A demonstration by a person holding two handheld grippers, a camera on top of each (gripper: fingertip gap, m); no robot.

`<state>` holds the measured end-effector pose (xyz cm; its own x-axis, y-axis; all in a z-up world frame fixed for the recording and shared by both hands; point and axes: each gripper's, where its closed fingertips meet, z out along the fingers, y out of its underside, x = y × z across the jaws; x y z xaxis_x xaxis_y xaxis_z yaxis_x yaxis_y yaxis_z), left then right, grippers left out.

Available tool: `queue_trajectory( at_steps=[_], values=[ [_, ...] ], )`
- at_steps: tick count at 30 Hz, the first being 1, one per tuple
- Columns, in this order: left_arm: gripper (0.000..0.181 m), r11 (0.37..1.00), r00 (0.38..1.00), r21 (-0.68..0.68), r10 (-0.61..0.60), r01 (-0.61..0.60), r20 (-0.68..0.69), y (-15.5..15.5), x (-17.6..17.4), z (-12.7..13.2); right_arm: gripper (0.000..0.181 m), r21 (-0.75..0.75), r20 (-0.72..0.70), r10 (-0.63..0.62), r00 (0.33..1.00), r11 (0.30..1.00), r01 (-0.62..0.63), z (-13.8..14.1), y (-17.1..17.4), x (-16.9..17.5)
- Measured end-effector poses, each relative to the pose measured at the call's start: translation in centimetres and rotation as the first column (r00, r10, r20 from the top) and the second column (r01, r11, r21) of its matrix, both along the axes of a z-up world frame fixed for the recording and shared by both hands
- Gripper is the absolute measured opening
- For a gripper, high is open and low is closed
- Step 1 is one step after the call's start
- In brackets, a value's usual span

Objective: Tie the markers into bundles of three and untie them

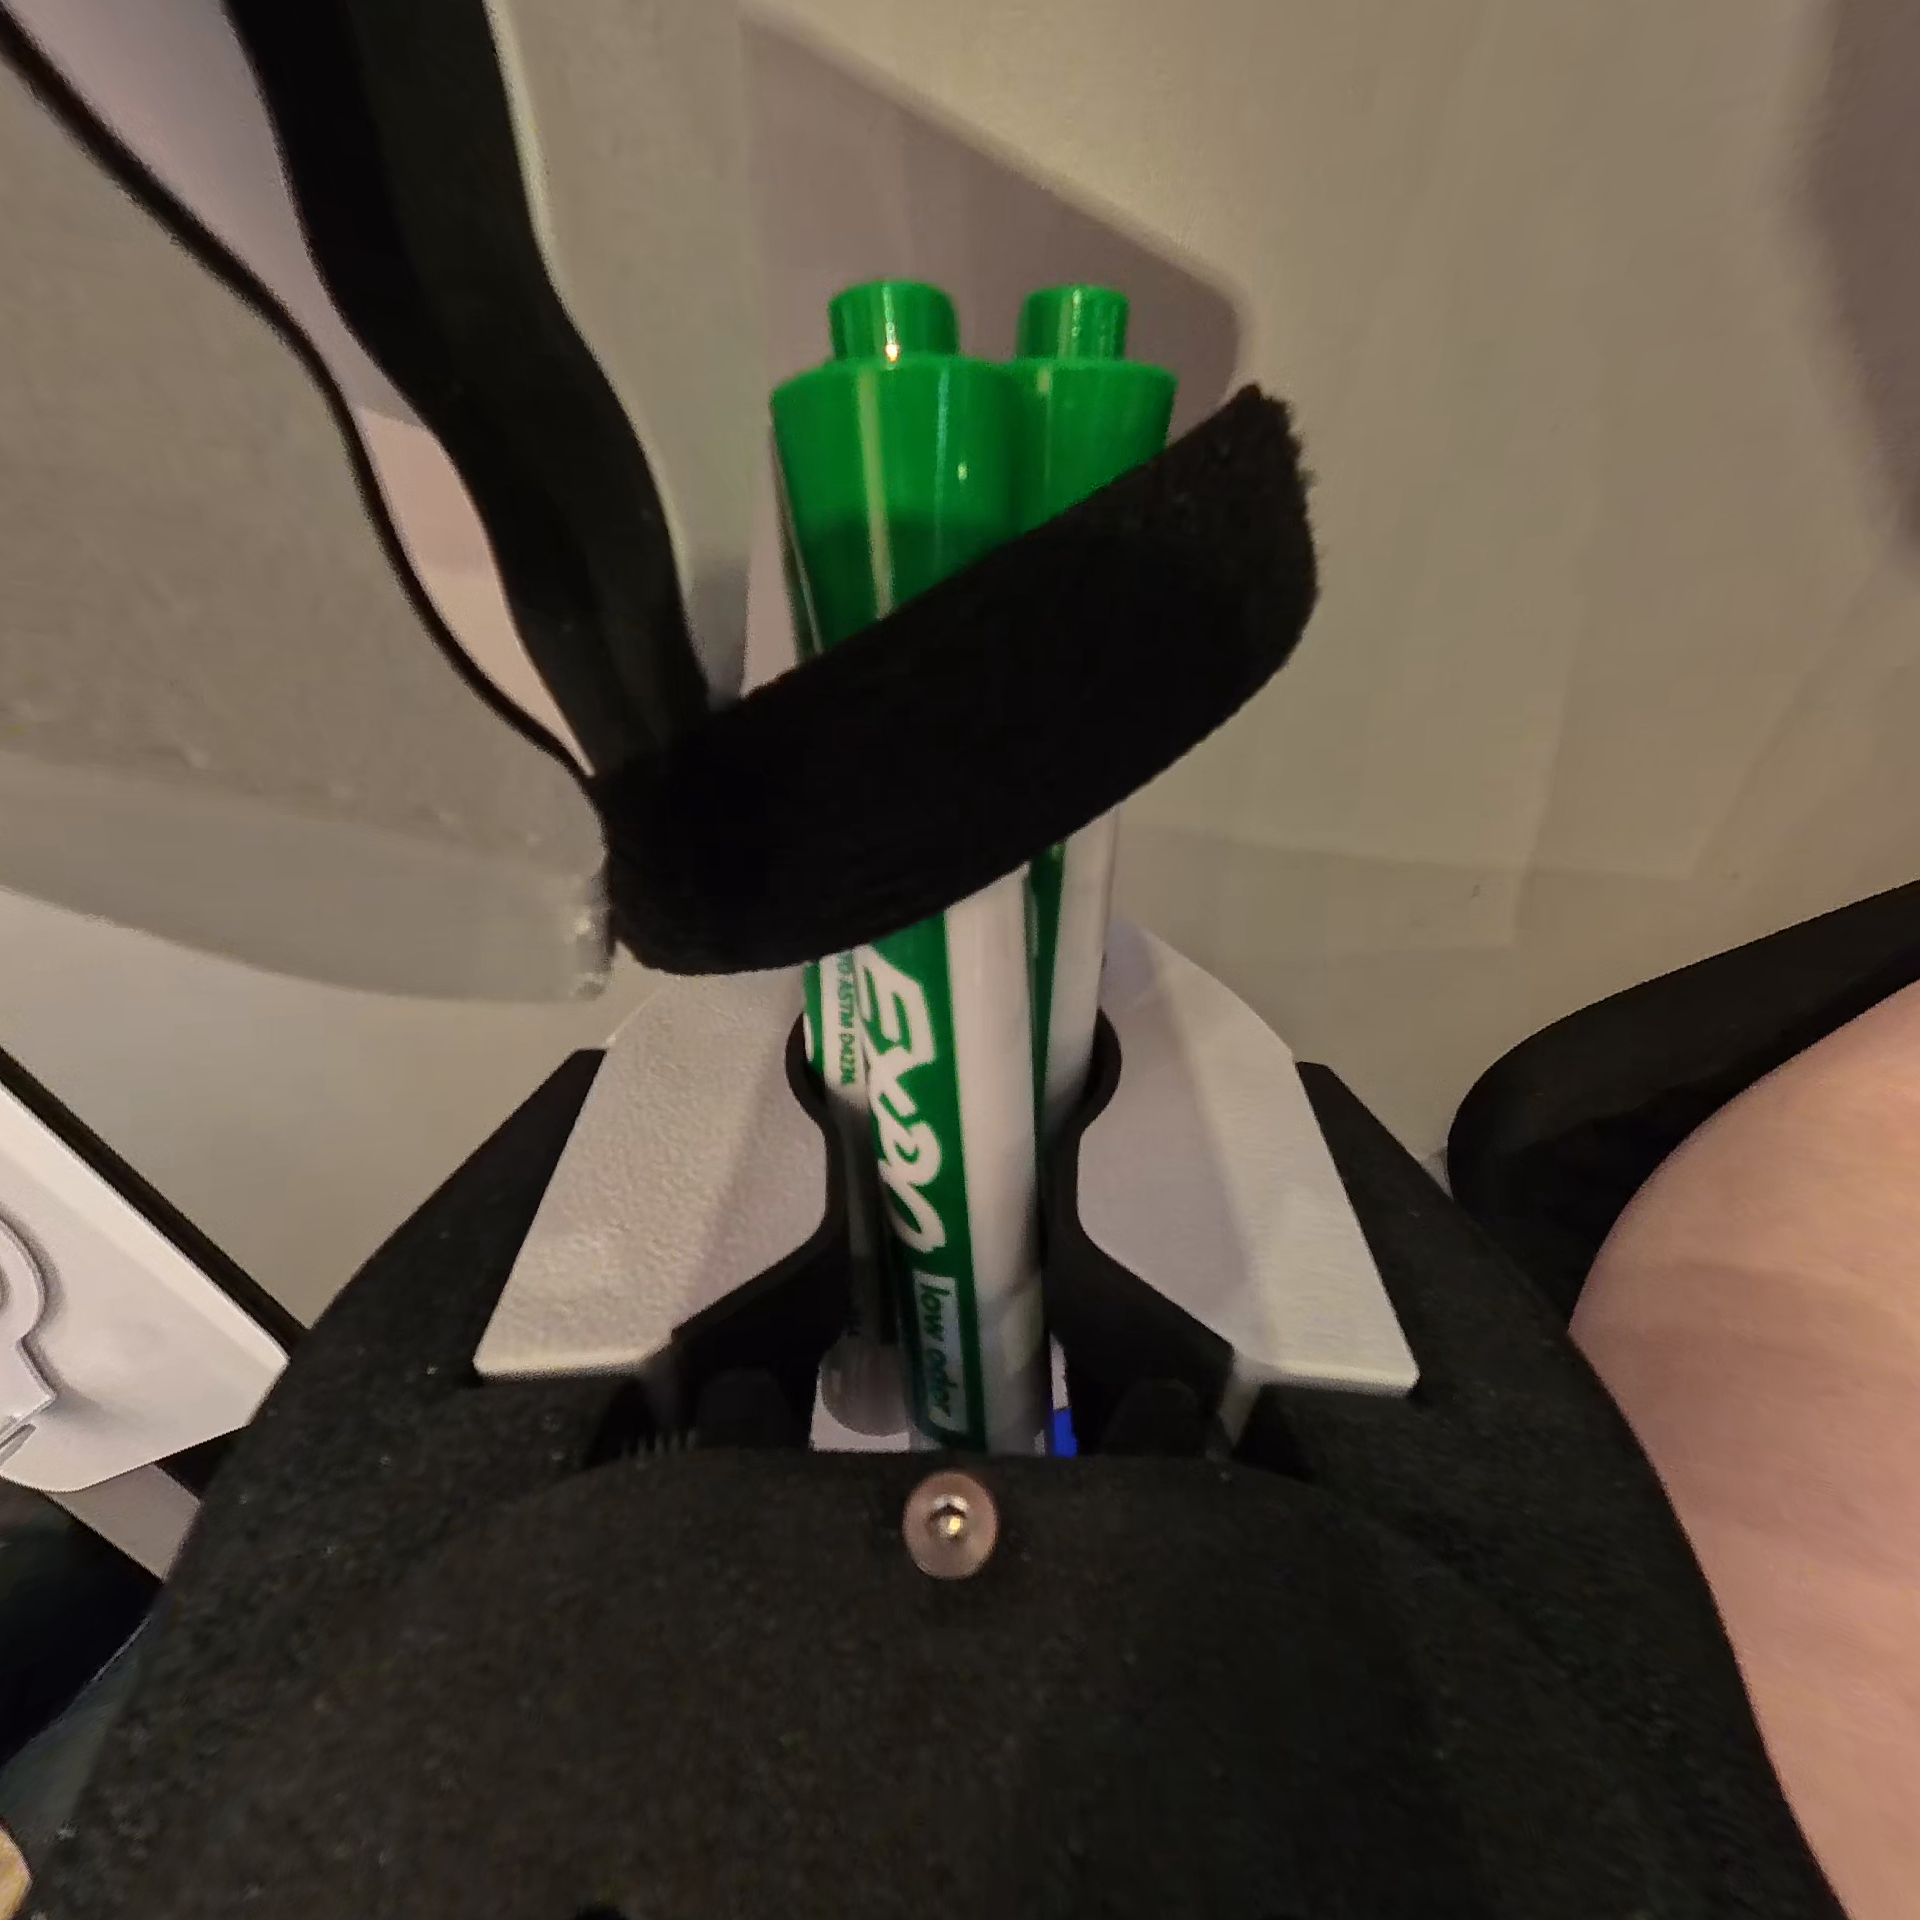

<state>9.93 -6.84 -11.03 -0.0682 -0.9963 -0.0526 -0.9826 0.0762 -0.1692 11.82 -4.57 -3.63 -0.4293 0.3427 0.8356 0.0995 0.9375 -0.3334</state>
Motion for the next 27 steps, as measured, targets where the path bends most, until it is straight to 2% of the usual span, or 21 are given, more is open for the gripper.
queue_trajectory(
  at_steps=[15,22,27],
  values=[
    [0.042,1.0,1.0,0.019,0.01,-0.01,-0.009,0.2,0.0,0.1,0.012,0.025,-0.032,0.008,0.999,1.0,-0.007,1.2,-0.4,0.3],
    [0.042,0.999,0.999,0.024,0.027,-0.026,-0.02,0.4,-0.2,0.0,0.008,0.069,-0.032,-0.039,0.999,0.997,0.041,1.2,-0.3,-0.2],
    [0.042,0.999,0.999,0.02,0.028,-0.027,-0.015,0.4,-0.3,0.0,0.009,0.052,-0.021,-0.013,1.0,0.999,0.014,1.3,-0.7,0.1]
  ],
)
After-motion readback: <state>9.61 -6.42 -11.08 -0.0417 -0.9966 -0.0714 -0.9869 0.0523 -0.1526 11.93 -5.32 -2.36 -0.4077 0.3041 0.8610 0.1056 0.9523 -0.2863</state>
